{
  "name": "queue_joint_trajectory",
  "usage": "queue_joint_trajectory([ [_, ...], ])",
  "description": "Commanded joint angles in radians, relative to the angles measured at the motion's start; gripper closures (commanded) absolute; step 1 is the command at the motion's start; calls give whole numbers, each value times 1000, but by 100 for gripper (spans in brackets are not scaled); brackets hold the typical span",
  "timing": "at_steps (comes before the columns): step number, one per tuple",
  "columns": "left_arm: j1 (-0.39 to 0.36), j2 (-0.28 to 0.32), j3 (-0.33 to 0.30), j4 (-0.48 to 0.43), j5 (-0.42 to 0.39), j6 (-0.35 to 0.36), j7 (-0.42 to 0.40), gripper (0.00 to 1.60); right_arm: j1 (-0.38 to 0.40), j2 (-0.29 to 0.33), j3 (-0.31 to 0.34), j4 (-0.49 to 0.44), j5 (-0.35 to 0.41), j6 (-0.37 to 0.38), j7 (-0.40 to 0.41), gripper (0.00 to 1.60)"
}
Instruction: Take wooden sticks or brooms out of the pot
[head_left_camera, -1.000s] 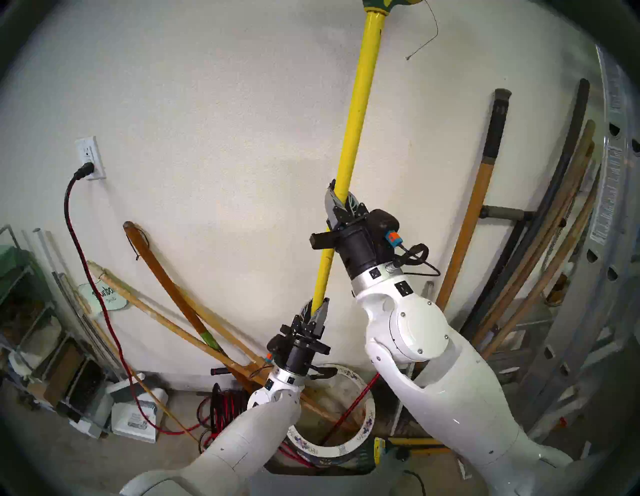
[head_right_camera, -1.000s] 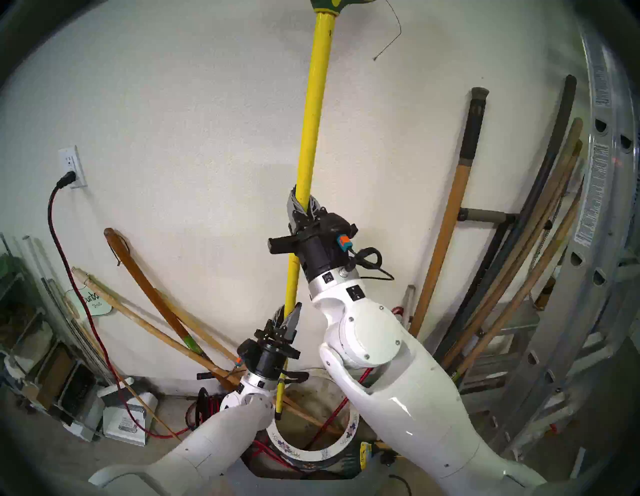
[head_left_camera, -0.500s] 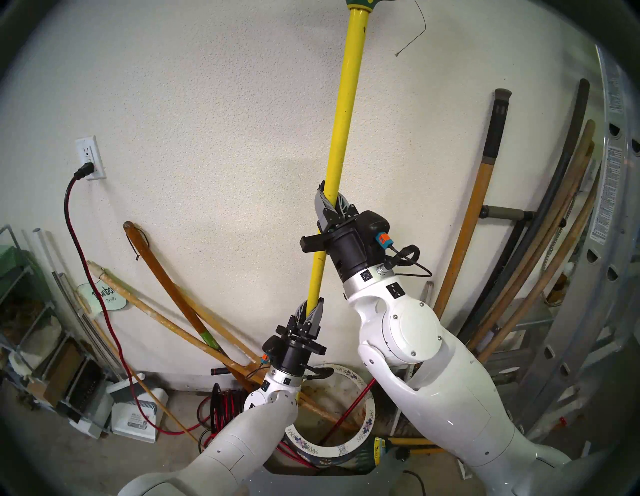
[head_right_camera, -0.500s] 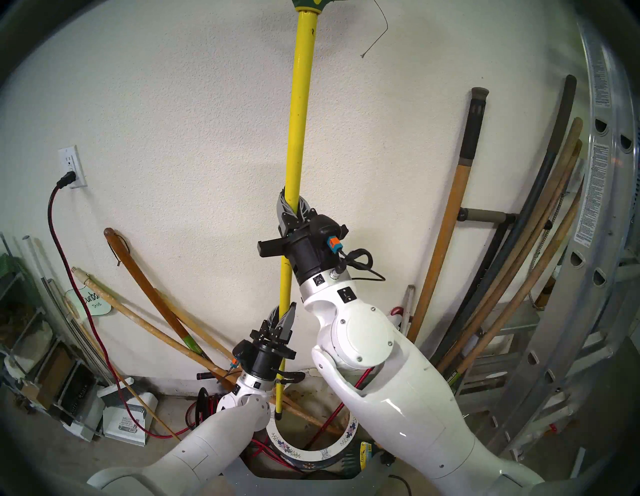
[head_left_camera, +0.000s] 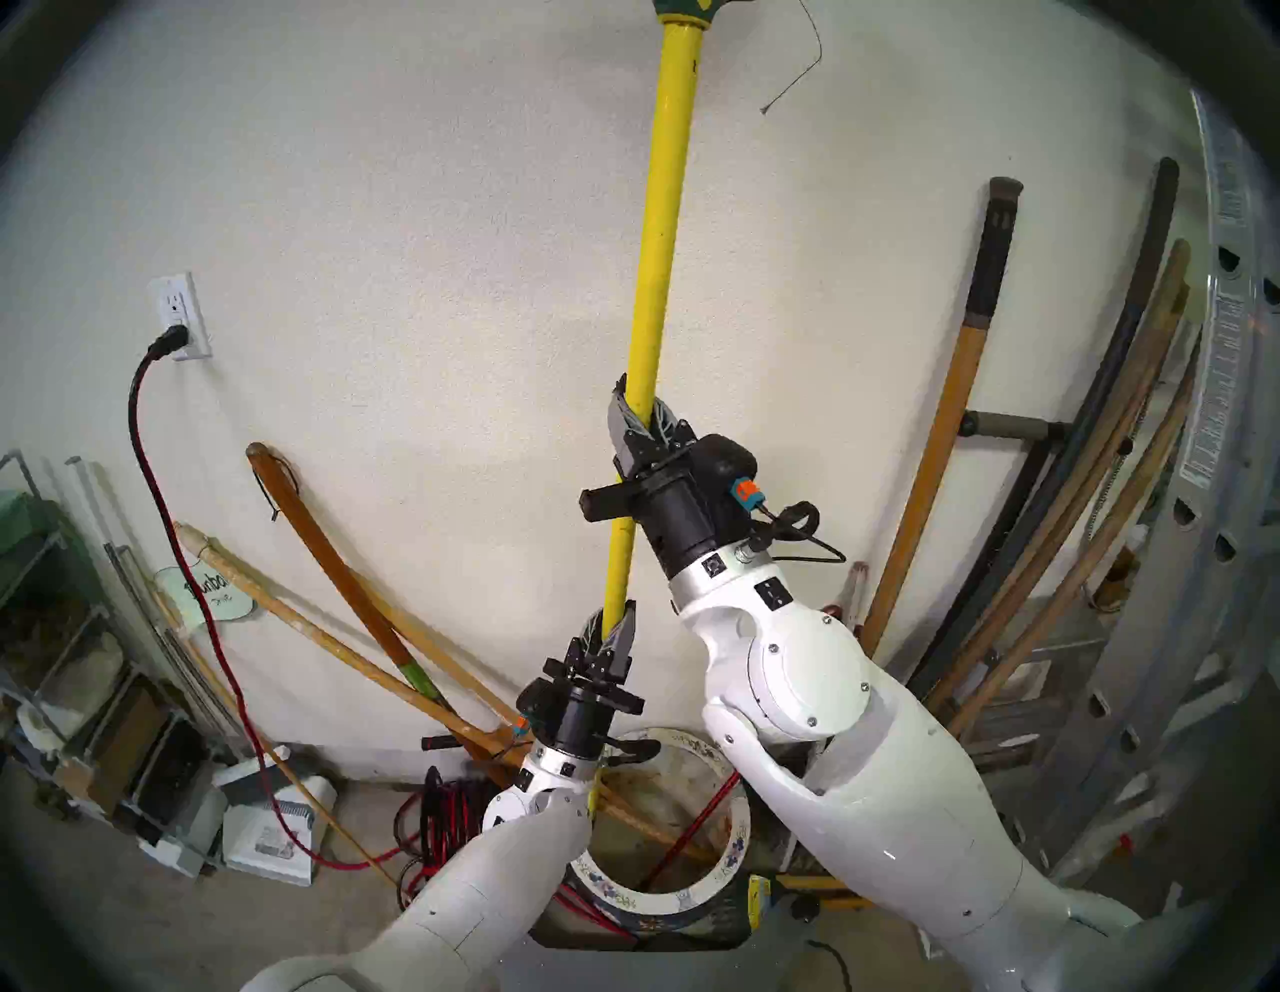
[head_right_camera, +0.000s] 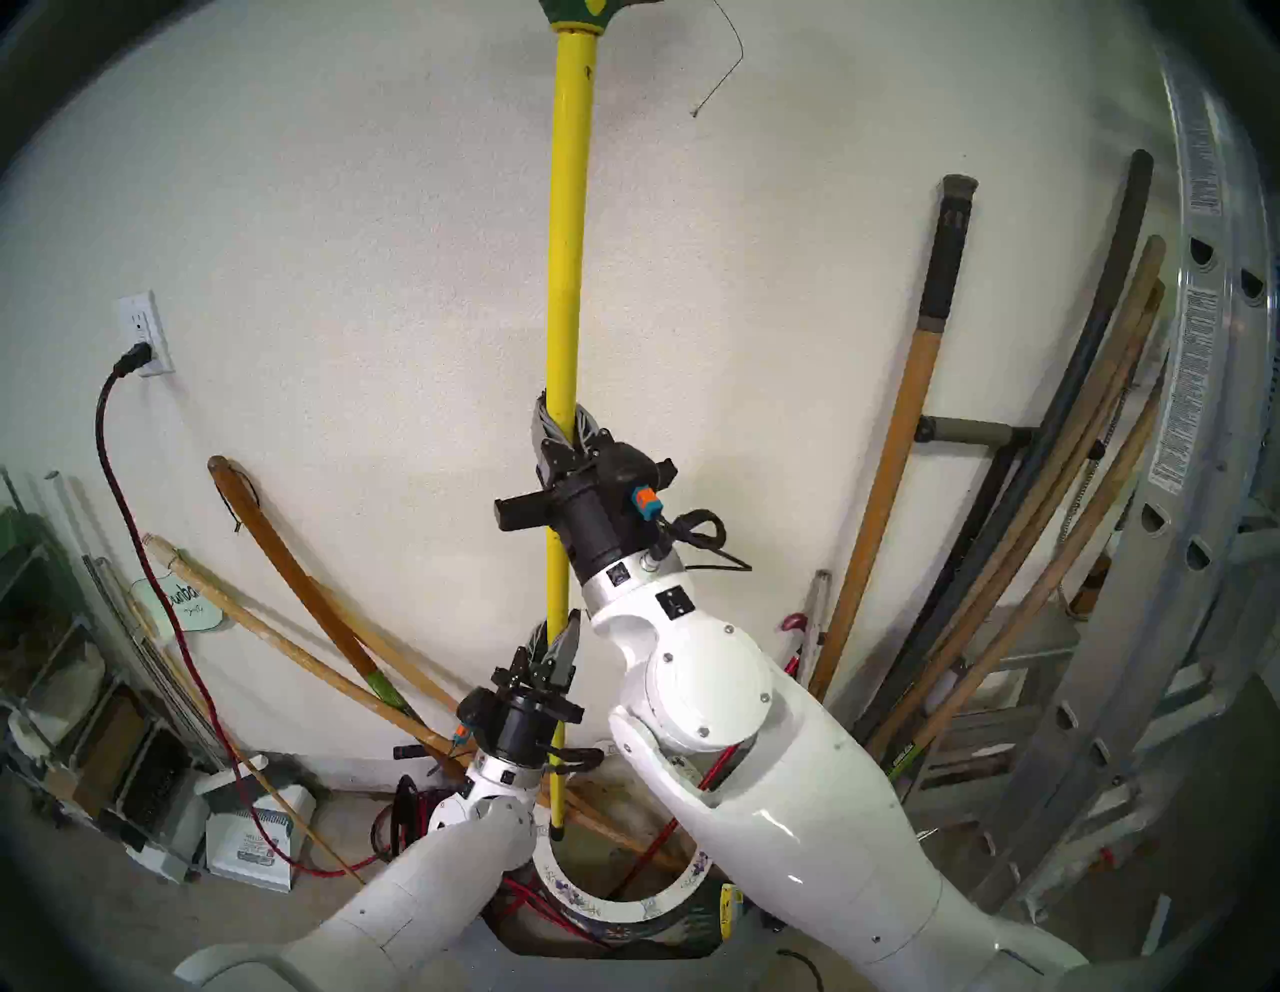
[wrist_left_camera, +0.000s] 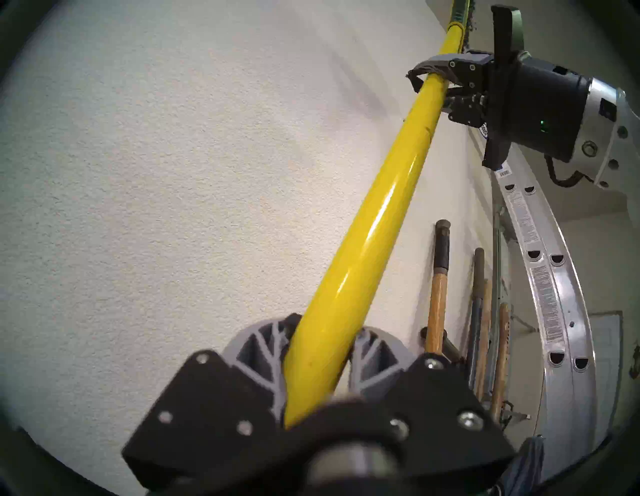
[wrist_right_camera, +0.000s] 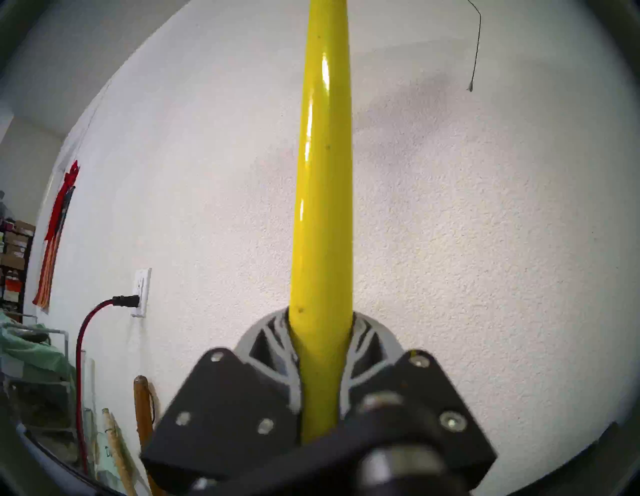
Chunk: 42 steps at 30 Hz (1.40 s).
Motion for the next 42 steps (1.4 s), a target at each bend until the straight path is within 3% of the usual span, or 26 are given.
queue_joint_trajectory([
  [1,-92,-37,-43,-94,-40,-16,-31,160,-44,-6,-73,9,-4,16,16,160],
  [42,-16,35,-183,-184,-45,-16,-29,160,16,-143,-189,71,-87,72,-4,160],
])
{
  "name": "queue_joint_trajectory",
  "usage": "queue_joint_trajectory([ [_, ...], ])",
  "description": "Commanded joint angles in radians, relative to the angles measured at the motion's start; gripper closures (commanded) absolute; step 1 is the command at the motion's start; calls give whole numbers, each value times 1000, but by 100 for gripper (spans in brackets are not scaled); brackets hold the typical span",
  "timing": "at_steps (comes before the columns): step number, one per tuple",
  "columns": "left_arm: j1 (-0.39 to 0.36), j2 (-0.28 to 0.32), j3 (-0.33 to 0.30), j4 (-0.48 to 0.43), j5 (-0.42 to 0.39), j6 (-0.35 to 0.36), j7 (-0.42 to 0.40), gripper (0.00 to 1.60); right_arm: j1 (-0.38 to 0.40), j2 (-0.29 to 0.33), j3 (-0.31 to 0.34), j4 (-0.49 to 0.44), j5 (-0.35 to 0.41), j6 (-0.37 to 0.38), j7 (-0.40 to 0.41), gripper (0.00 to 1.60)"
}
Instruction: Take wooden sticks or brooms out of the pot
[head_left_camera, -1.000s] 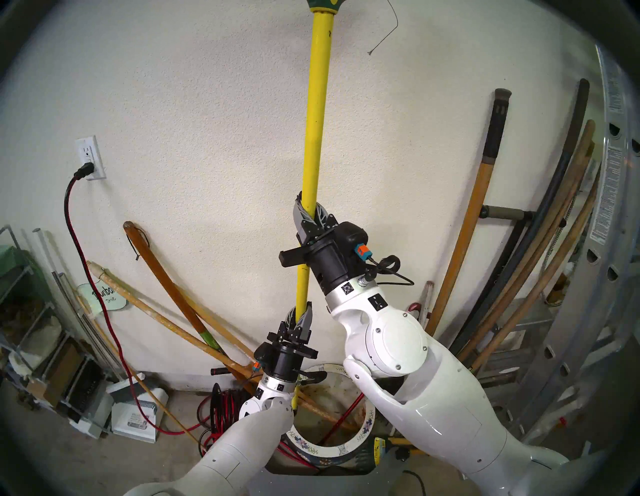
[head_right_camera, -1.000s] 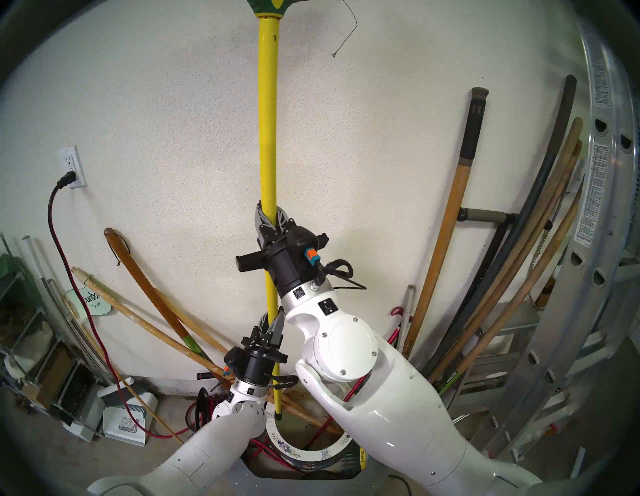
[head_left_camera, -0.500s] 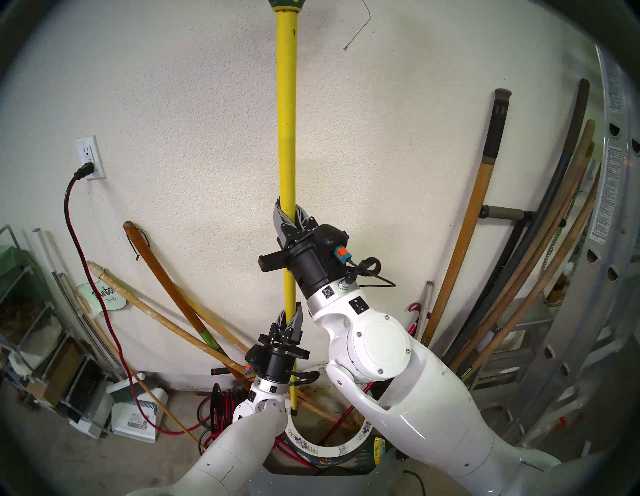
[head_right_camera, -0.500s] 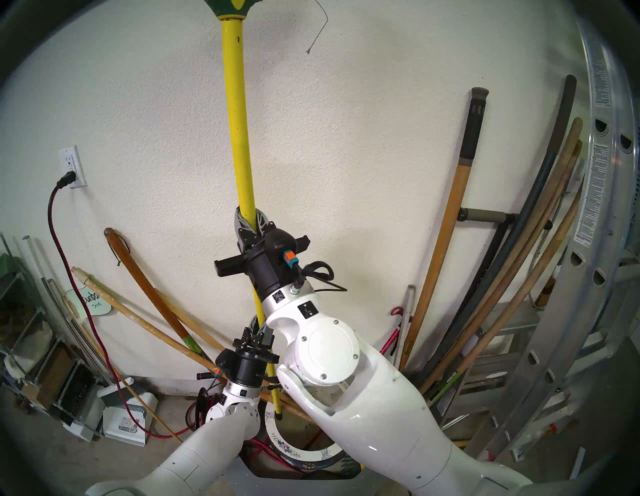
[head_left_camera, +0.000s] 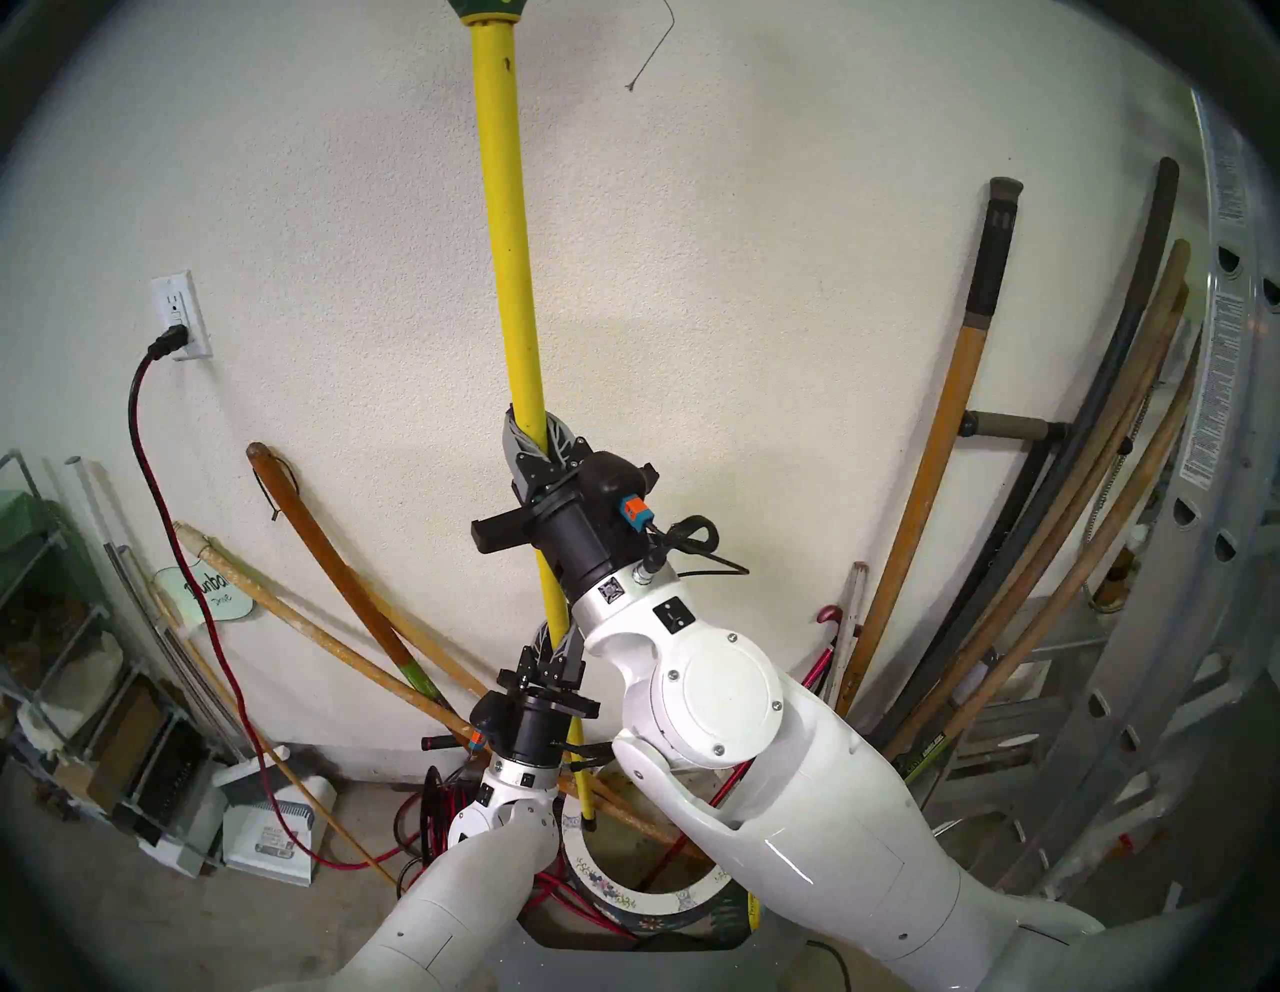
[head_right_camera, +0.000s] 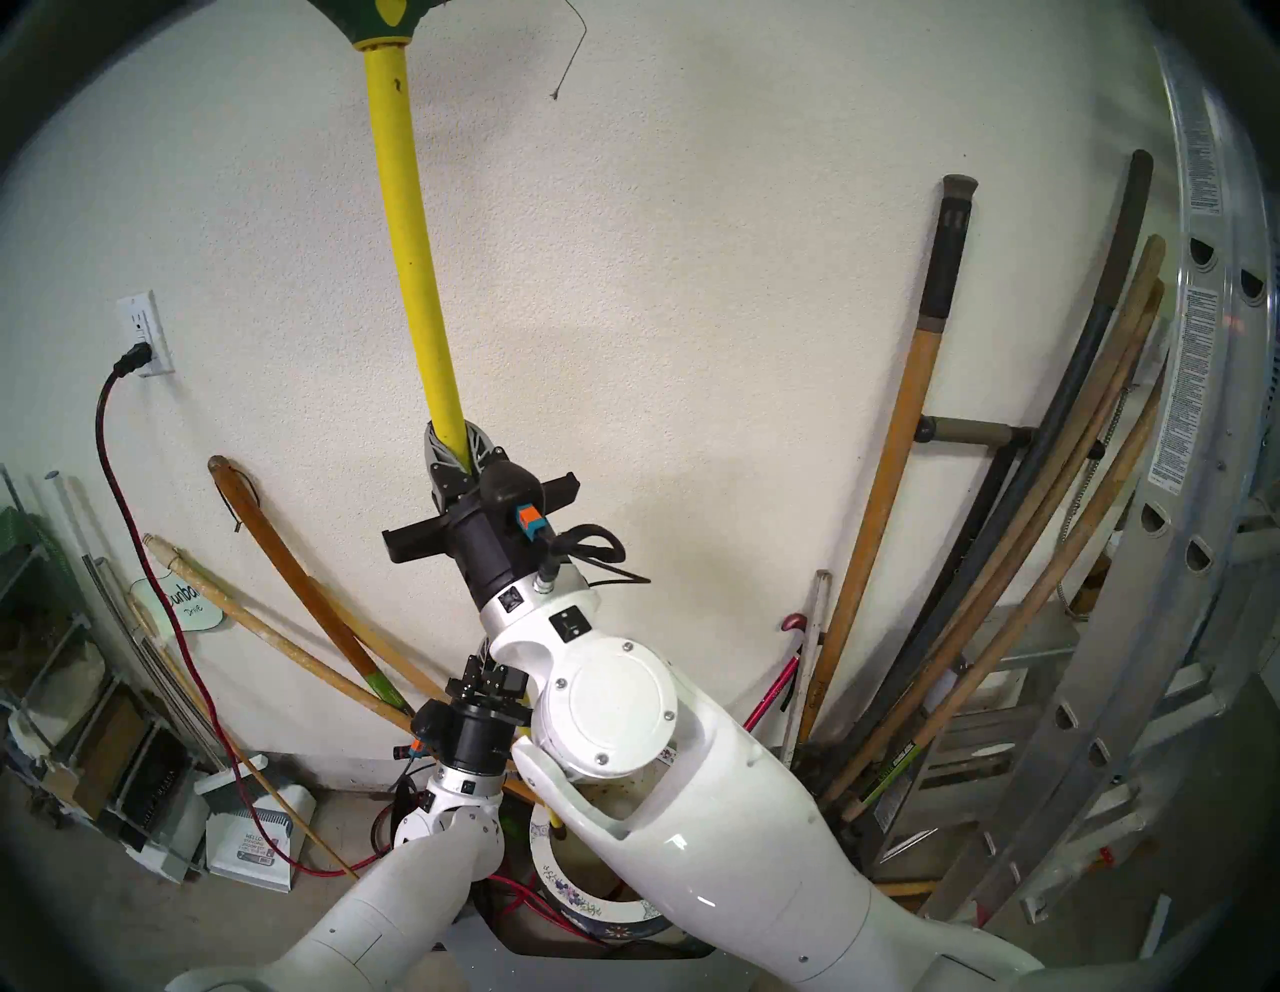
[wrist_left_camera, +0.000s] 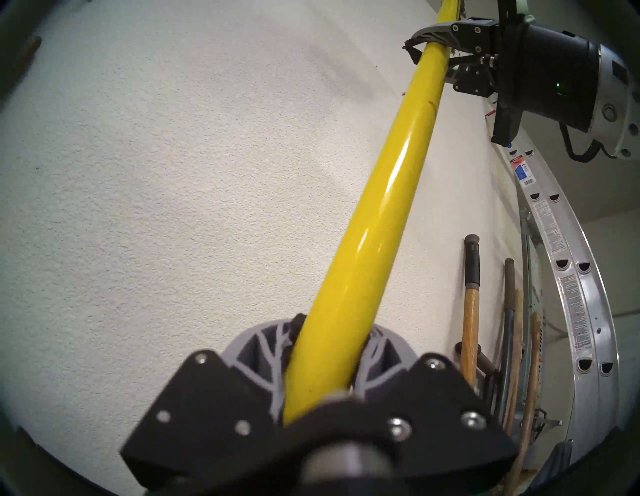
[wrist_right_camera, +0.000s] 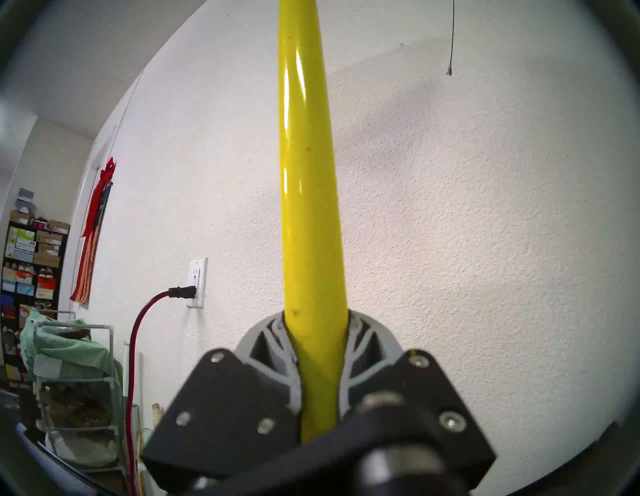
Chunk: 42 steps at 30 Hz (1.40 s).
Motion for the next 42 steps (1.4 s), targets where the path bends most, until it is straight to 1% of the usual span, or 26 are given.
queue_joint_trajectory([
  [1,-102,3,-68,-107,-48,-8,-31,160,-25,-11,-44,13,-11,14,-3,160],
  [3,-98,4,-70,-119,-49,-8,-31,160,-24,-16,-46,17,-16,17,-4,160],
  [5,-93,3,-74,-110,-48,-8,-33,160,-24,-21,-47,20,-22,20,-5,160],
  [8,-91,5,-76,-133,-49,-8,-31,160,-23,-26,-49,24,-29,23,-5,160],
  [13,-85,6,-85,-121,-48,-8,-33,160,-20,-37,-53,31,-43,29,-6,160],
  [15,-85,9,-86,-145,-48,-8,-31,160,-18,-43,-56,32,-50,32,-5,160],
  [16,-74,6,-91,-117,-46,-8,-35,160,-14,-42,-56,33,-52,33,-4,160],
  [17,-91,8,-88,-138,-46,-8,-33,160,-16,-47,-58,34,-56,35,-5,160],
  [18,-90,7,-90,-139,-45,-8,-34,160,-14,-48,-58,34,-59,36,-4,160],
  [27,-75,-36,-76,-140,-41,-8,-37,160,4,-50,-41,32,-86,47,-6,160],
  [30,-82,-52,-69,-149,-41,-8,-36,160,9,-50,-36,31,-94,51,-7,160],
  [31,-96,-55,-64,-163,-42,-8,-35,160,11,-50,-34,29,-97,53,-7,160],
  [32,-71,-65,-66,-139,-43,-8,-37,160,13,-51,-33,28,-100,54,-8,160],
  [33,-72,-69,-65,-140,-43,-8,-36,160,16,-51,-32,26,-102,55,-8,160],
  [34,-90,-70,-61,-159,-44,-8,-35,160,18,-52,-31,25,-105,57,-7,160],
  [35,-74,-77,-63,-143,-45,-8,-36,160,20,-53,-30,24,-107,58,-7,160],
  [36,-98,-77,-60,-166,-46,-8,-34,160,23,-54,-29,21,-110,59,-7,160],
  [37,-68,-86,-65,-136,-47,-8,-37,160,26,-55,-28,19,-113,60,-7,160],
  [39,-89,-90,-63,-158,-49,-8,-36,160,31,-57,-24,16,-117,64,-8,160],
  [41,-73,-100,-67,-141,-51,-8,-37,160,37,-57,-19,13,-121,68,-8,160],
  [42,-81,-102,-67,-149,-52,-8,-37,160,40,-58,-16,10,-123,71,-9,160],
])
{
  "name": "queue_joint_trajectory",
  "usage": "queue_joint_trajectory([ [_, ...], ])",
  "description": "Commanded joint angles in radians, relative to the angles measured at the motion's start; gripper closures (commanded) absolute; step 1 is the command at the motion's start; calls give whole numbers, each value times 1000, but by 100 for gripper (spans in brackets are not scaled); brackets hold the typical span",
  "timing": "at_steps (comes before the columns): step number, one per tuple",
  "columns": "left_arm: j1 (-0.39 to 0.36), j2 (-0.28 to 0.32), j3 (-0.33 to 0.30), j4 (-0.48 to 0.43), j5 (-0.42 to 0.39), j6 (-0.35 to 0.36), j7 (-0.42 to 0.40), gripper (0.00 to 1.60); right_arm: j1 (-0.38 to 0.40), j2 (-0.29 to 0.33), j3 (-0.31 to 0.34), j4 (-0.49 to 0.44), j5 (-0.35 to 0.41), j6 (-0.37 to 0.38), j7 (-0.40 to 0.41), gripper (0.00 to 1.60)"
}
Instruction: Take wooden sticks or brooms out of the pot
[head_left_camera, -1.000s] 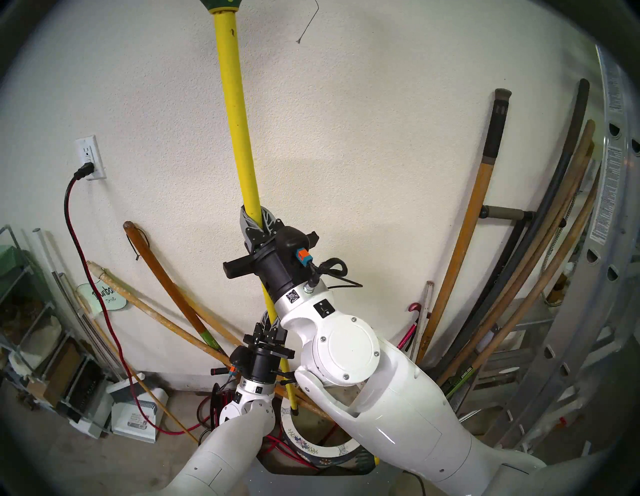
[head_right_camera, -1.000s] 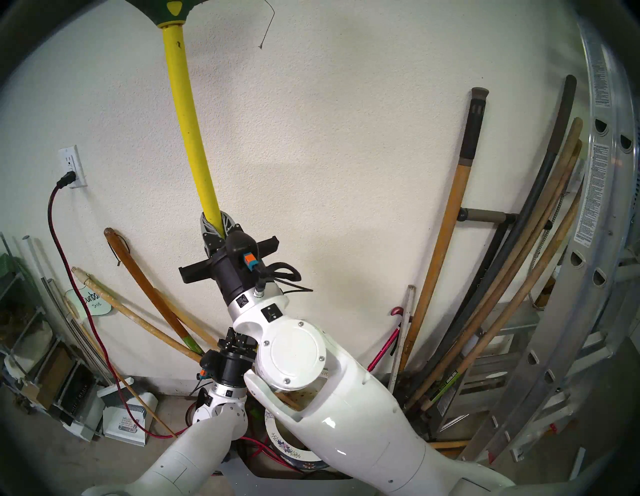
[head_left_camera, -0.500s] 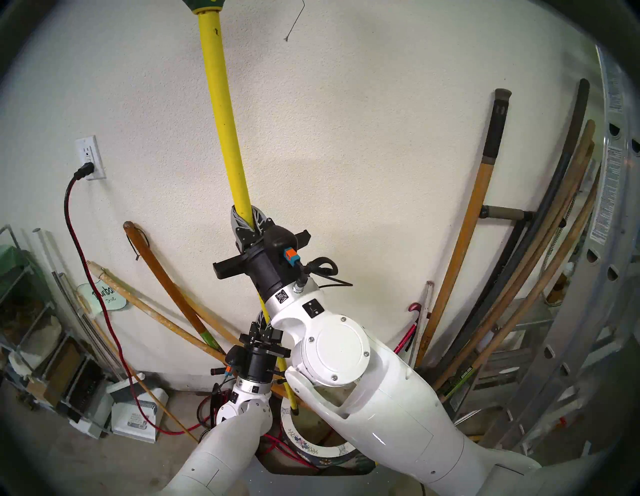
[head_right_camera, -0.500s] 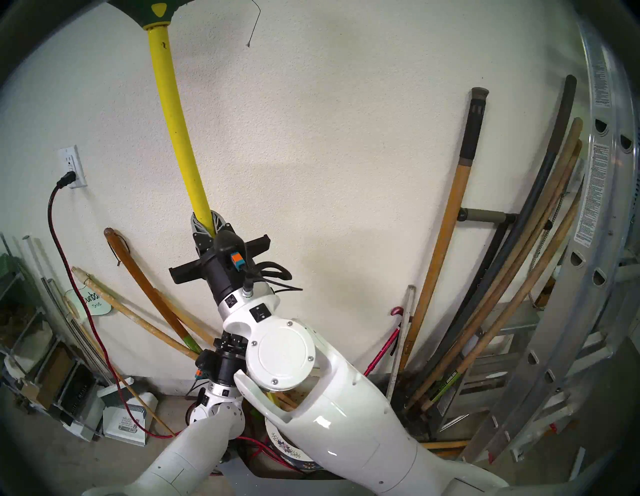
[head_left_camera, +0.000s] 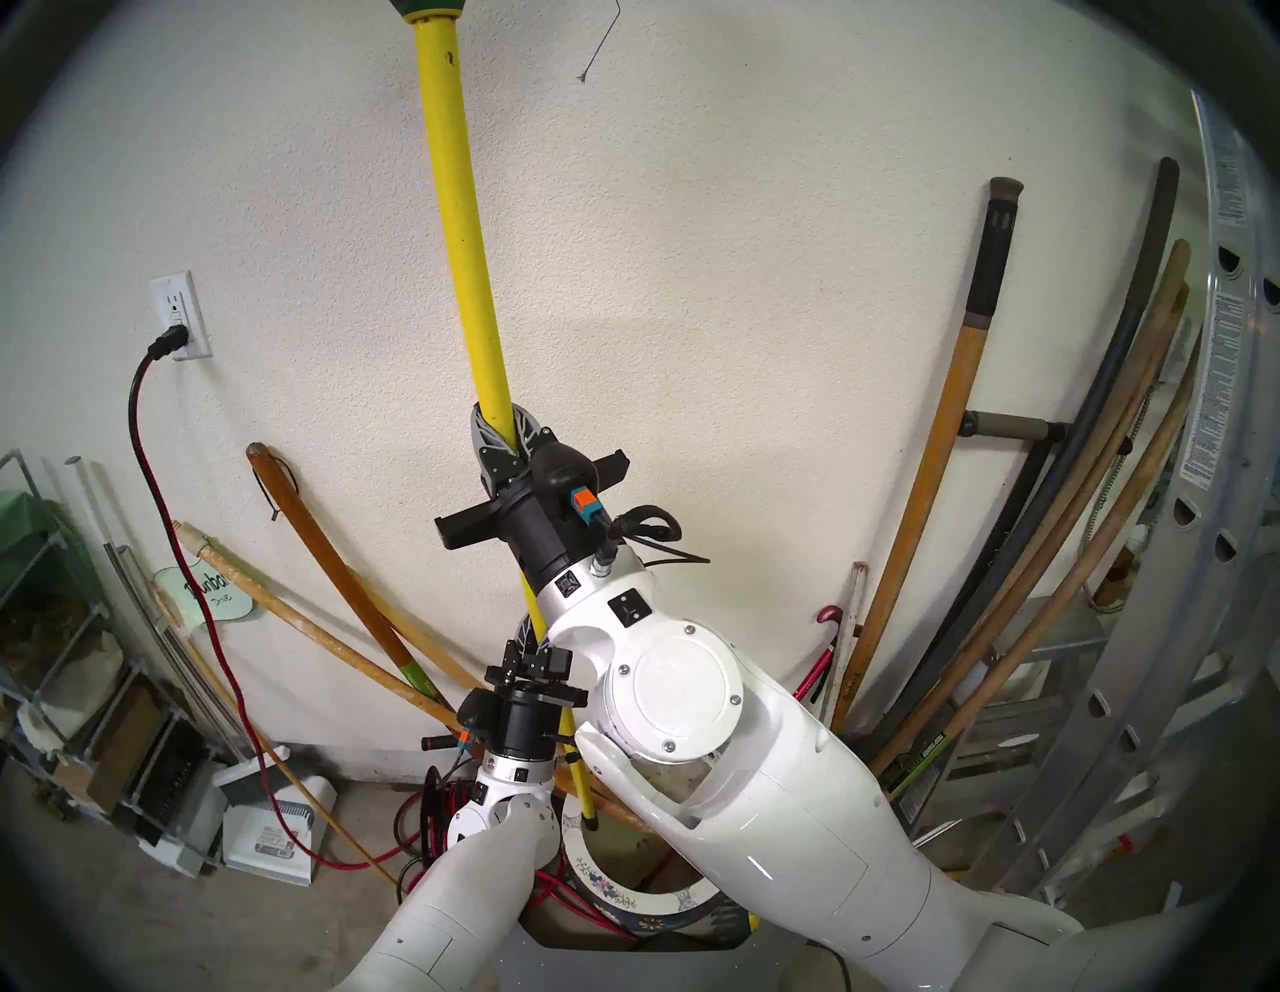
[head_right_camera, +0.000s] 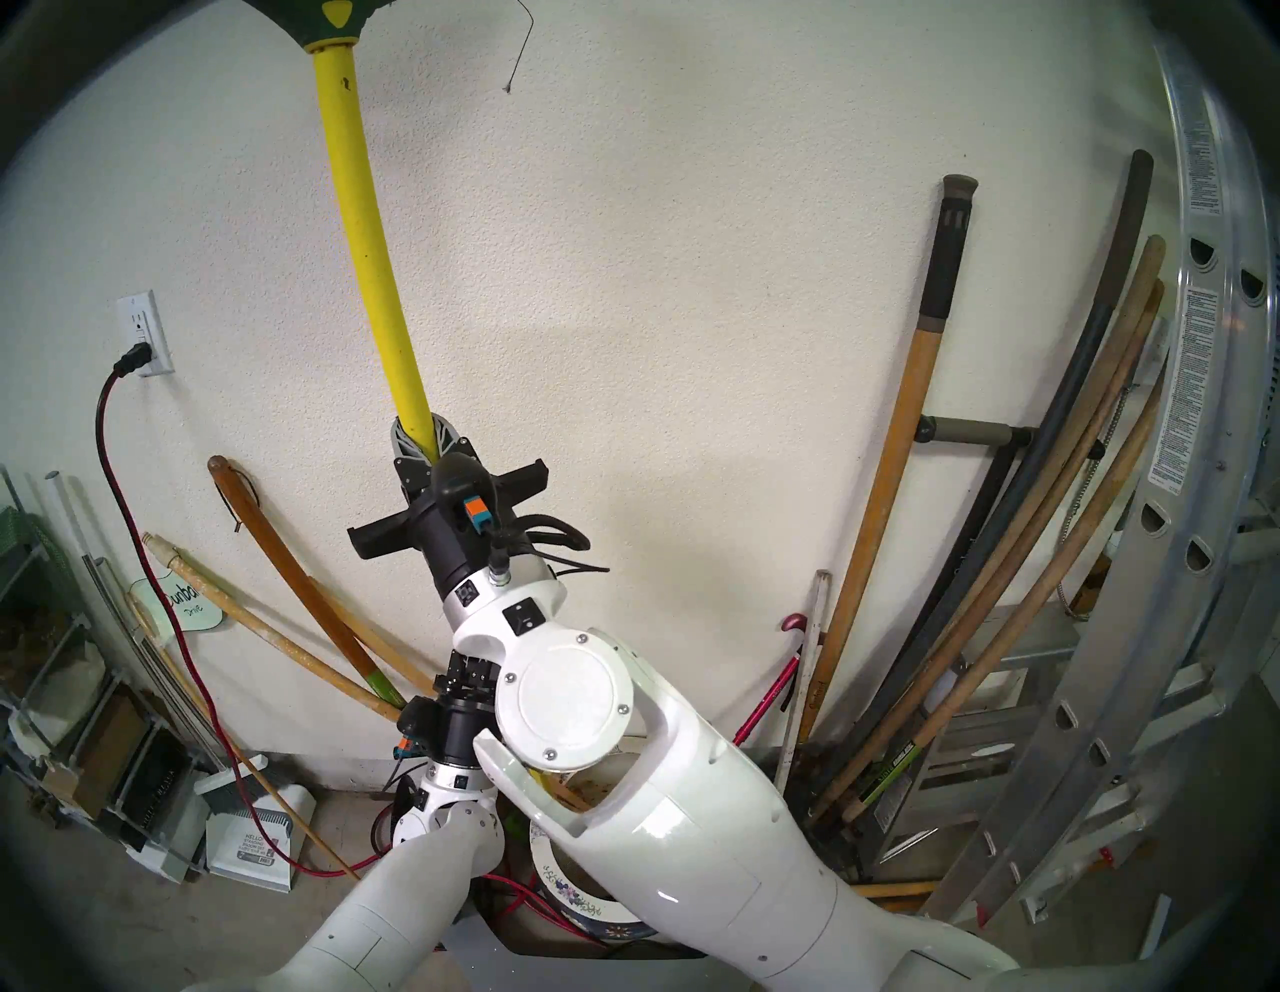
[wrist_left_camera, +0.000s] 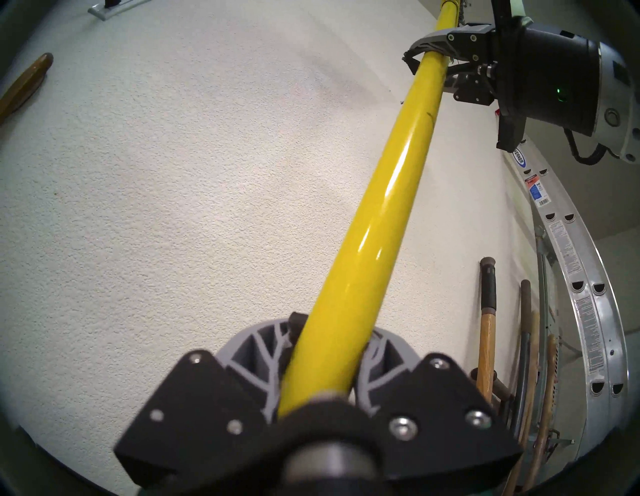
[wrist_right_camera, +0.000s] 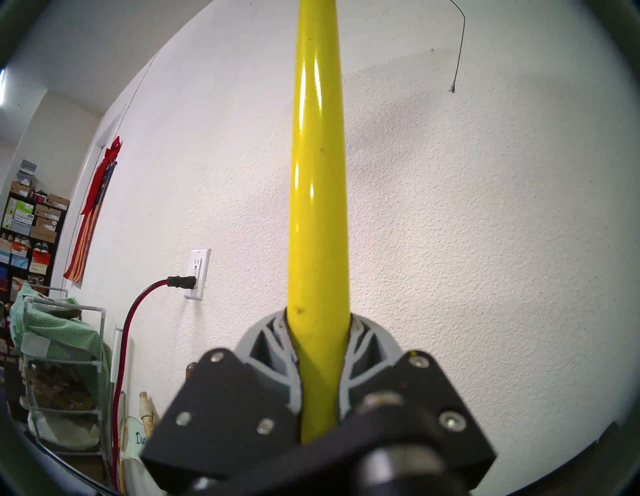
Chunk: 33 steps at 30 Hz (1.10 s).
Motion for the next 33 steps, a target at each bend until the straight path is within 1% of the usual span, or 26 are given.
queue_joint_trajectory([
  [1,-107,-61,-19,-107,-33,-11,-42,160,15,-4,2,-20,-10,11,0,160],
  [5,-115,-74,-21,-126,-33,-11,-41,160,31,-2,20,-31,-17,19,-4,160],
  [6,-102,-80,-24,-116,-33,-11,-42,160,35,-1,26,-33,-19,22,-5,160],
  [7,-120,-79,-23,-137,-32,-11,-39,160,40,0,32,-35,-21,24,-7,160],
  [8,-108,-85,-25,-127,-32,-11,-40,160,44,1,38,-36,-22,27,-8,160],
  [10,-125,-89,-25,-150,-31,-11,-37,160,54,2,50,-39,-25,33,-9,160],
  [11,-112,-93,-27,-139,-30,-11,-38,160,57,2,55,-40,-26,35,-10,160],
  [14,-134,-103,-25,-168,-27,-11,-35,160,66,3,67,-45,-29,44,-8,160],
  [15,-123,-102,-25,-158,-26,-11,-37,160,67,3,69,-46,-30,47,-8,160],
  [17,-143,-111,-24,-183,-24,-11,-34,160,71,4,75,-48,-31,54,-6,160],
  [18,-127,-106,-25,-169,-22,-11,-37,160,73,4,77,-49,-31,58,-5,160],
  [19,-137,-110,-25,-181,-22,-11,-35,160,73,4,79,-49,-31,61,-4,160],
  [22,-140,-113,-26,-189,-17,-11,-34,160,72,5,75,-47,-31,71,0,160],
  [23,-164,-121,-25,-215,-17,-11,-30,160,71,5,72,-47,-32,73,2,160],
  [24,-131,-112,-28,-183,-14,-11,-34,160,70,4,68,-47,-31,76,3,160],
  [27,-156,-120,-29,-213,-13,-11,-29,160,62,5,53,-45,-32,85,8,160],
  [28,-181,-116,-26,-249,-13,-11,-23,160,59,5,48,-44,-31,88,10,160],
  [29,-151,-120,-32,-212,-12,-11,-27,160,56,4,43,-44,-32,91,12,160],
  [31,-146,-114,-37,-213,-12,-11,-24,160,55,3,37,-47,-33,94,14,160],
  [32,-155,-112,-36,-224,-11,-11,-23,160,53,3,34,-43,-33,95,14,160],
  [33,-138,-109,-43,-208,-11,-11,-23,160,55,2,33,-47,-33,97,15,160],
])
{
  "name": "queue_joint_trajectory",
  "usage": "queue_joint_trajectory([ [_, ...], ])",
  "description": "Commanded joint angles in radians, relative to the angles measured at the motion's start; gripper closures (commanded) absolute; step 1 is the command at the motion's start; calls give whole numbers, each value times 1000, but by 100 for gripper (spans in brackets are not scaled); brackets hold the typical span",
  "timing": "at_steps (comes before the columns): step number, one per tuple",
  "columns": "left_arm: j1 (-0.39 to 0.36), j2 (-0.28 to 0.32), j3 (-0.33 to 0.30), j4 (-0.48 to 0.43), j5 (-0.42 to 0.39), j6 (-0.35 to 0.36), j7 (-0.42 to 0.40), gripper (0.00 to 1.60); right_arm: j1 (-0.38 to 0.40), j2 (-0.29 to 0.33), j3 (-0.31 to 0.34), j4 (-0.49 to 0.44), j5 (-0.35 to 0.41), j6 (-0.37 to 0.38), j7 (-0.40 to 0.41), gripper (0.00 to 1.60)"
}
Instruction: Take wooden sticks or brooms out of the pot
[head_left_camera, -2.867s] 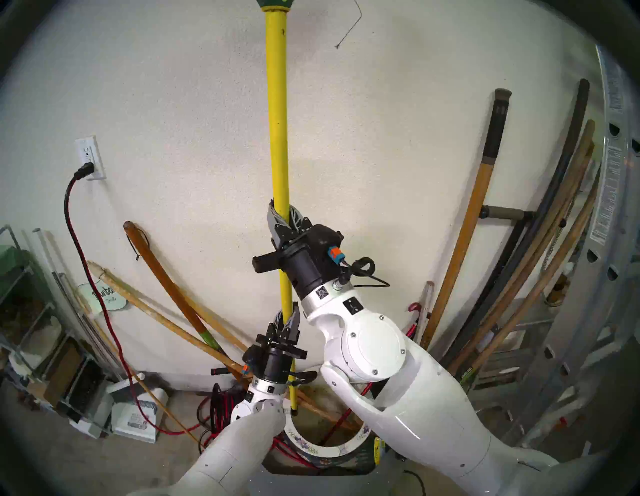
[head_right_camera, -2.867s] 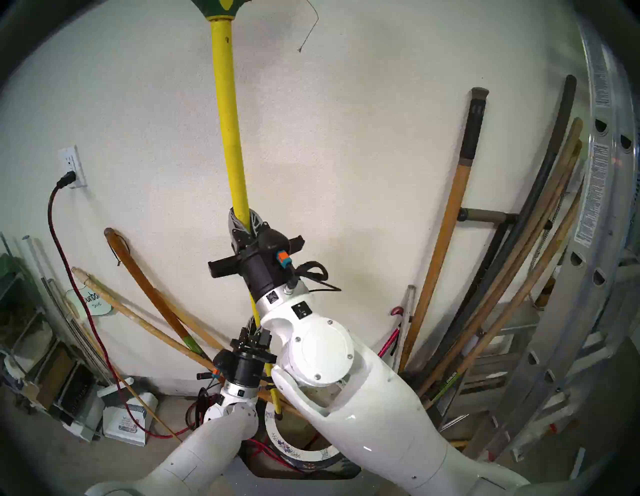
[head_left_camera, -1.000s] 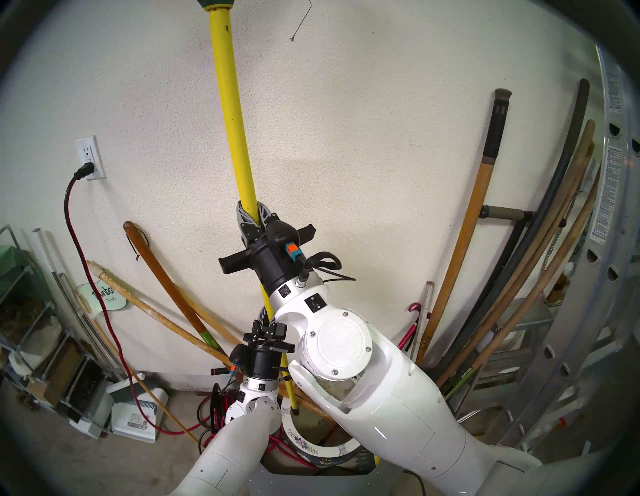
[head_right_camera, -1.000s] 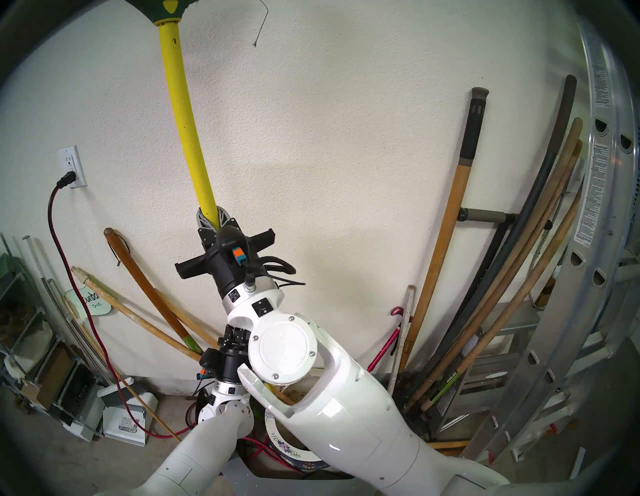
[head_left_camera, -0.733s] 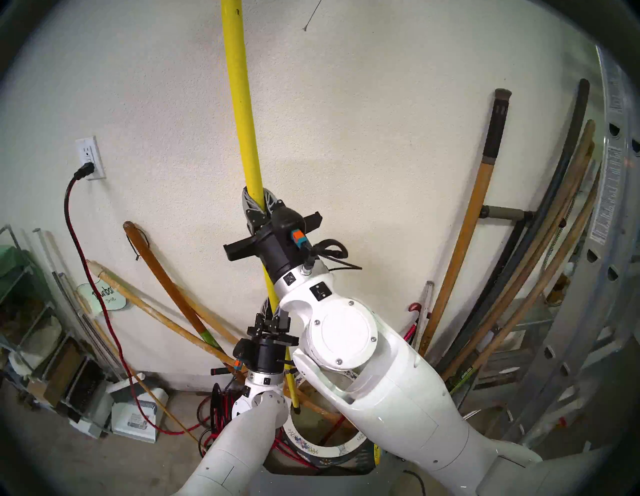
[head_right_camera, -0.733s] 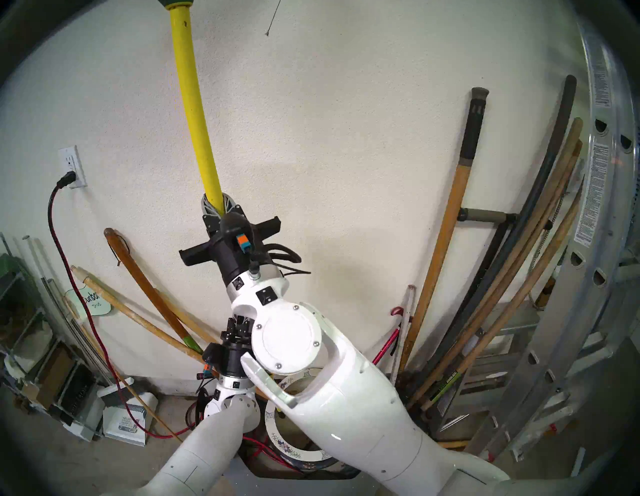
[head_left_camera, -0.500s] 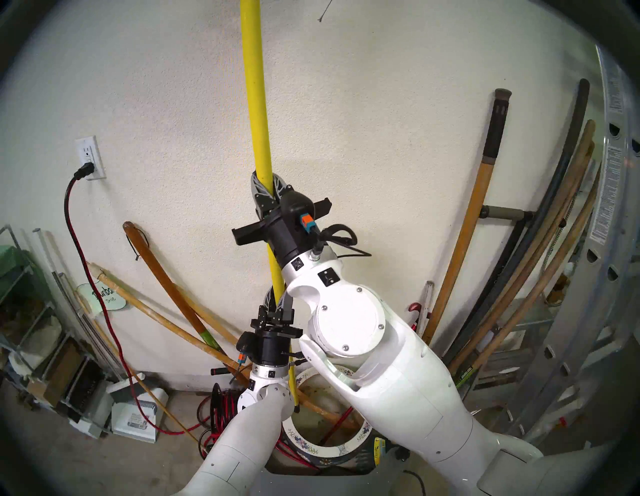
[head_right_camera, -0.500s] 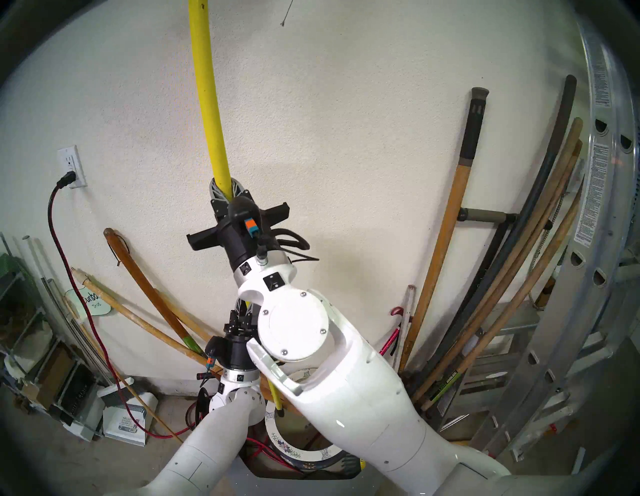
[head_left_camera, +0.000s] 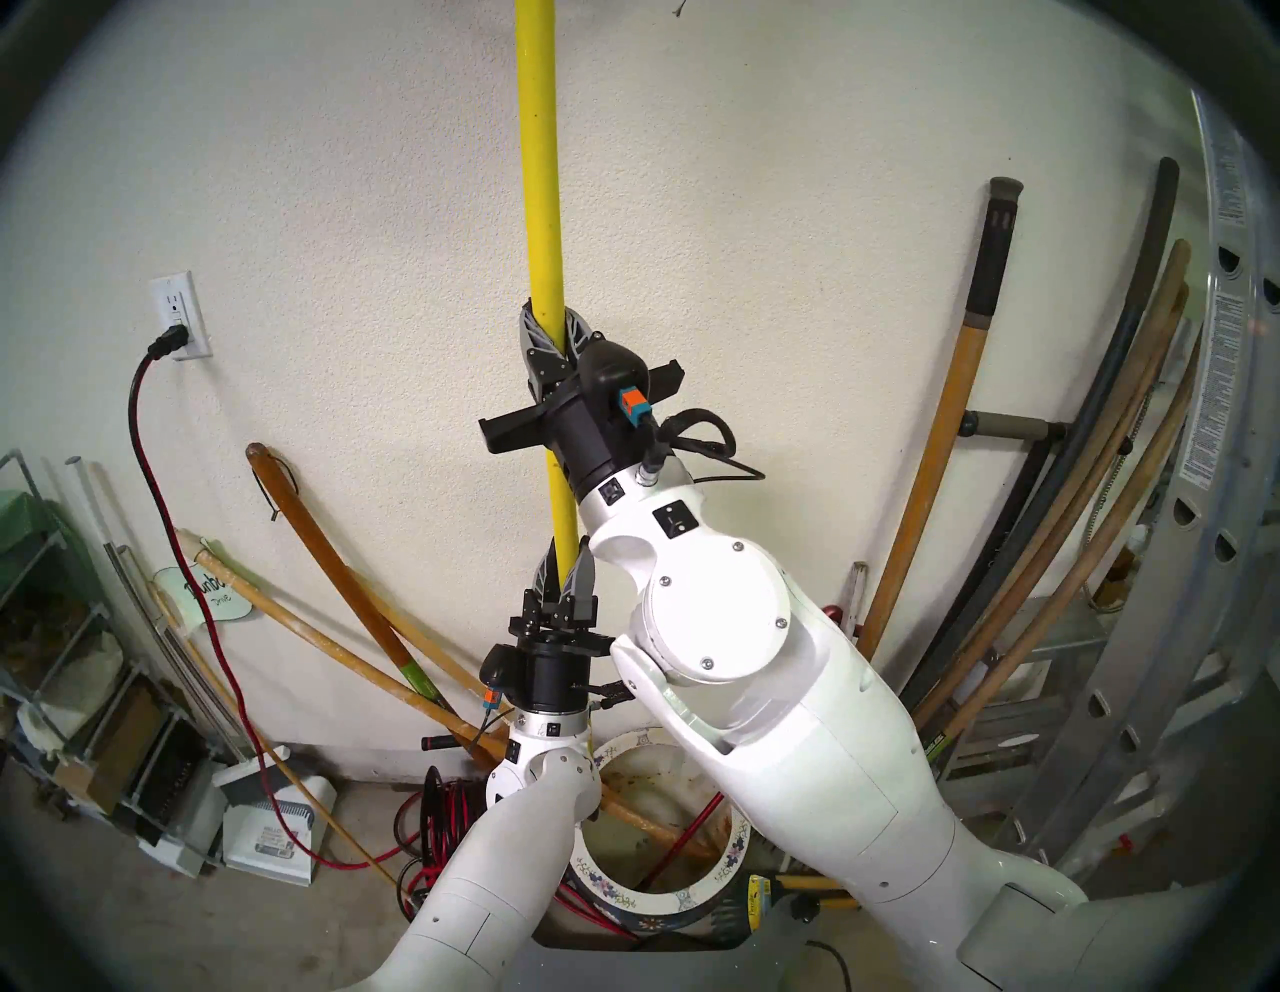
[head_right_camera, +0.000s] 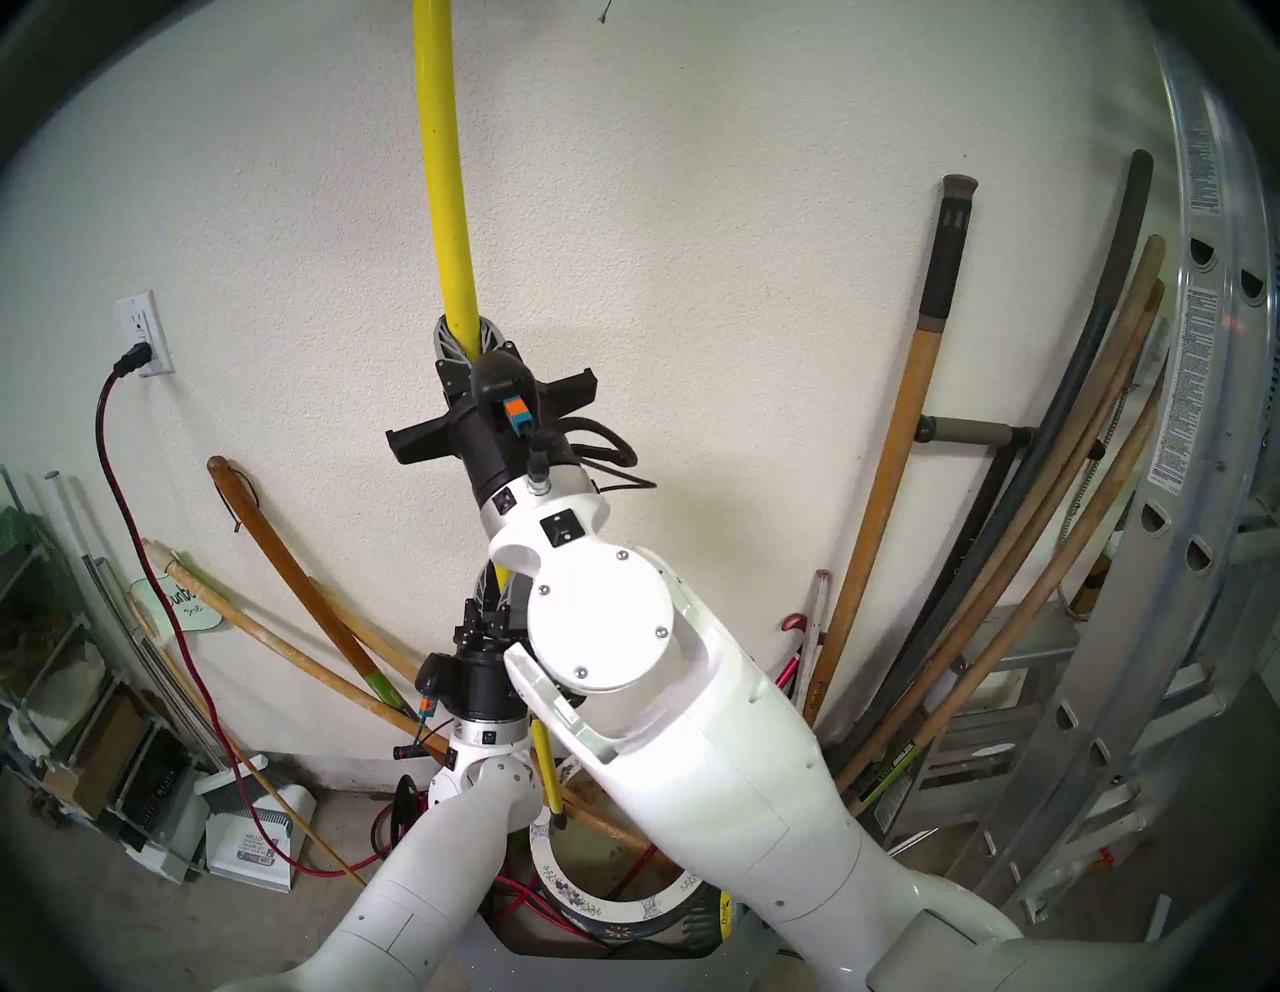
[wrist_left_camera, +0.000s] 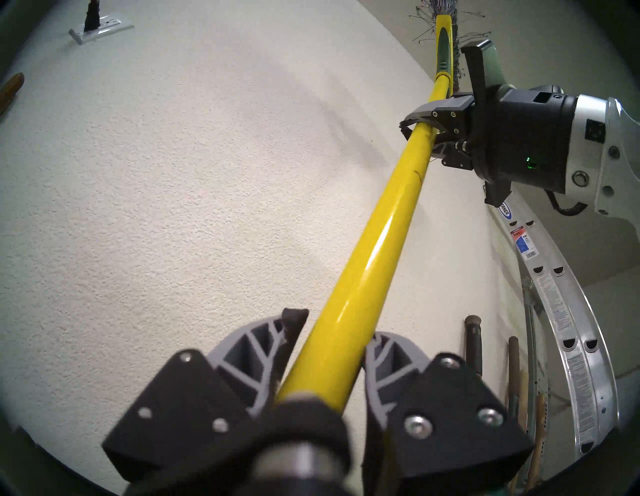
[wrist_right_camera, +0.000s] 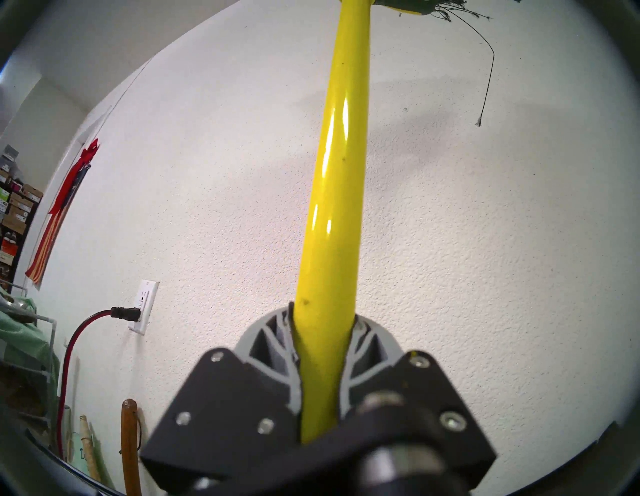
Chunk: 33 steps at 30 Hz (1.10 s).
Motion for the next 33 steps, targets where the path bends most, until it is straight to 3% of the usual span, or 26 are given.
queue_joint_trajectory([
  [1,-97,-23,-36,-98,-30,-3,-27,160,-41,5,-54,8,7,24,17,160],
  [10,-107,-5,-59,-125,-22,-3,-27,160,-33,-6,-70,23,12,31,17,160],
  [14,-76,1,-76,-101,-16,-3,-29,160,-26,-14,-77,27,17,33,18,160],
  [18,-103,13,-87,-141,-12,-3,-26,160,-18,-23,-84,33,21,37,20,160],
  [19,-59,10,-93,-94,-9,-3,-31,160,-16,-25,-85,34,21,37,21,160],
  [23,-79,24,-106,-122,-2,-3,-30,160,-5,-36,-90,42,26,41,23,160],
  [24,-86,32,-110,-178,0,-3,-24,160,1,-43,-90,44,27,42,23,160],
  [25,-81,33,-117,-129,3,-3,-29,160,7,-47,-90,46,28,43,24,160],
  [33,-82,60,-144,-151,14,-3,-28,160,47,-87,-92,59,34,53,33,160],
])
